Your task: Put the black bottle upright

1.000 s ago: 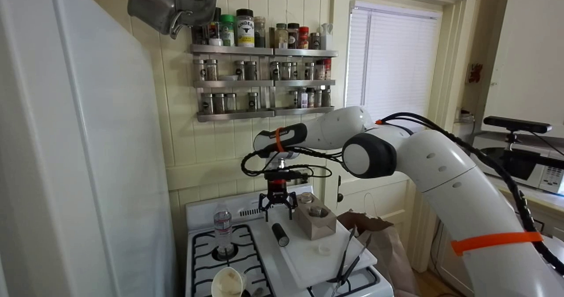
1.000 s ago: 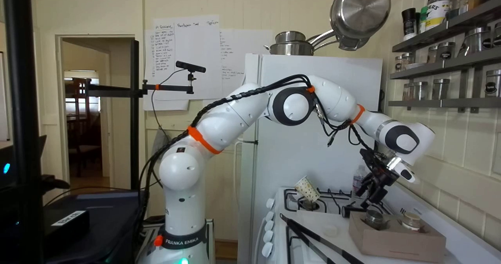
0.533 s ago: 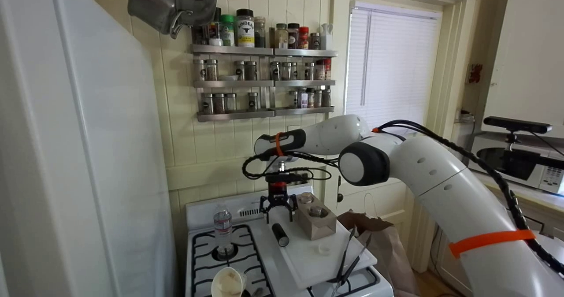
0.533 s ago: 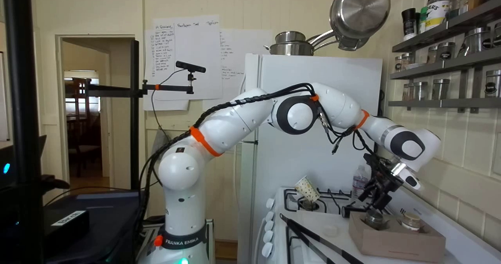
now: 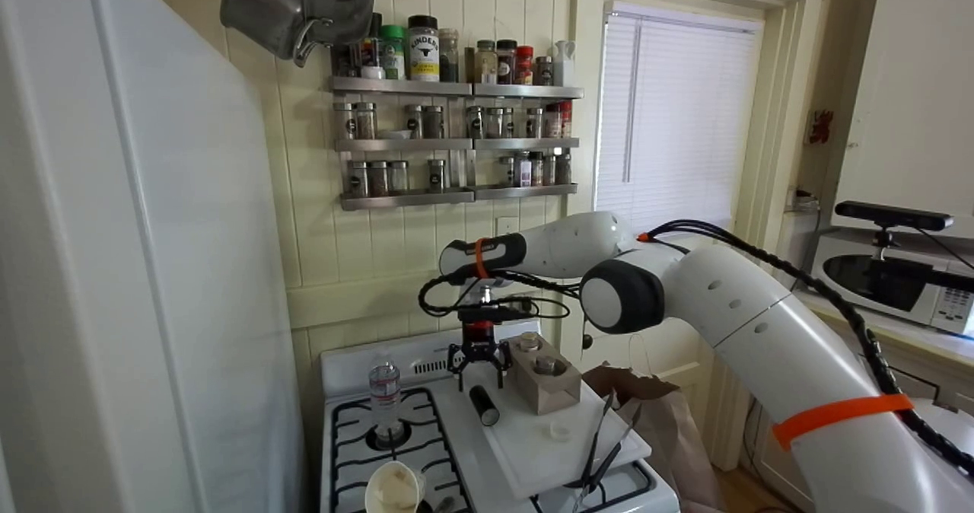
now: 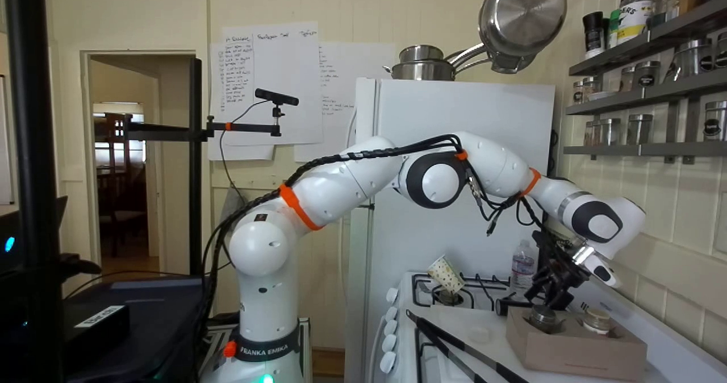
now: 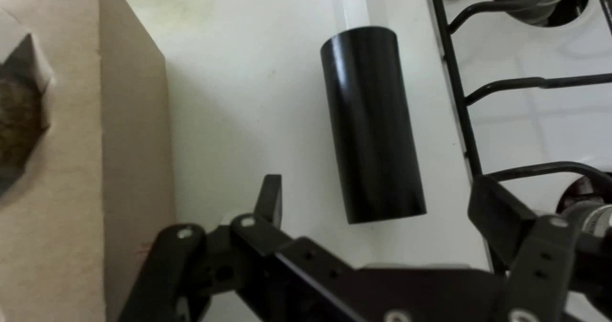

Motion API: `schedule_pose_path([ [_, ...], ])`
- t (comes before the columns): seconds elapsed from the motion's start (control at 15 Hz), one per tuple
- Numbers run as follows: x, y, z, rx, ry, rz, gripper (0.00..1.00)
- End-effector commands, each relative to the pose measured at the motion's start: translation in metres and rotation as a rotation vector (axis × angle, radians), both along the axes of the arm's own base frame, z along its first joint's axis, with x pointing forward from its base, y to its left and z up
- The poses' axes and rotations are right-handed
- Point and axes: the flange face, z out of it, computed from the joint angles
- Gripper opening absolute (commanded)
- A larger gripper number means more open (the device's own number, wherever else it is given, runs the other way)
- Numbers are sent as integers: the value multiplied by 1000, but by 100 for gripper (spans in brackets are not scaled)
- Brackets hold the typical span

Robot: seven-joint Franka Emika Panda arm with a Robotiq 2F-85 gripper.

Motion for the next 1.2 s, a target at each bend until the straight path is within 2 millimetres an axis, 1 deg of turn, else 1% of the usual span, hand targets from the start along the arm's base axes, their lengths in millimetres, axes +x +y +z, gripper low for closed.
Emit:
schedule_pose_path([
  [0.0, 6, 0, -6, 29, 5, 8, 89],
  [0.13, 8, 1, -7, 32, 1, 9, 68],
  [0.33, 10, 1, -8, 29, -2, 12, 43],
  [0.53, 11, 2, -7, 21, -10, 19, 21],
  [0.6, 12, 2, -5, 15, -16, 21, 18],
  [0.8, 12, 13, 17, -5, -71, 60, 18],
  [1.0, 9, 32, 50, -52, -195, 119, 18],
  [1.13, 8, 40, 65, -72, -286, 110, 18],
])
